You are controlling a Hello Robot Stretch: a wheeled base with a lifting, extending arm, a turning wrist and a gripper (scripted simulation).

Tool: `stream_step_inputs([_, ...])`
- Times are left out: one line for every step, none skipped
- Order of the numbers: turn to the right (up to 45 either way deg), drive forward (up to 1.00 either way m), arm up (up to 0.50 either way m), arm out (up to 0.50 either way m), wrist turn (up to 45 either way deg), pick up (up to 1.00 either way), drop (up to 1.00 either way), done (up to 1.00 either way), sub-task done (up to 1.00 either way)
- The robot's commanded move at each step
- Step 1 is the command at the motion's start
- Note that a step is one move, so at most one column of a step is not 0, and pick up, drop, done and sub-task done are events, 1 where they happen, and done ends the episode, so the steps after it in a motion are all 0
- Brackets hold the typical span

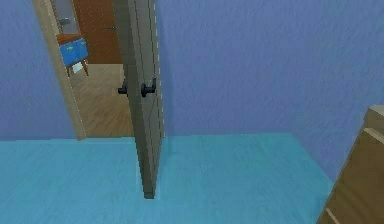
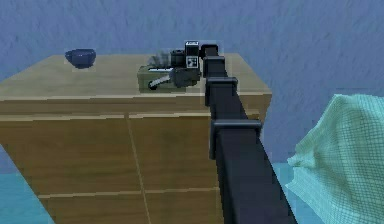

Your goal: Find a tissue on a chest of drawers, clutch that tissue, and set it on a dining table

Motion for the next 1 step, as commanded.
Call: stream_step_inputs([0.0, 0.0, 0.0, 0.0, 0.0, 1.0, 0.0, 0.0, 0.0])
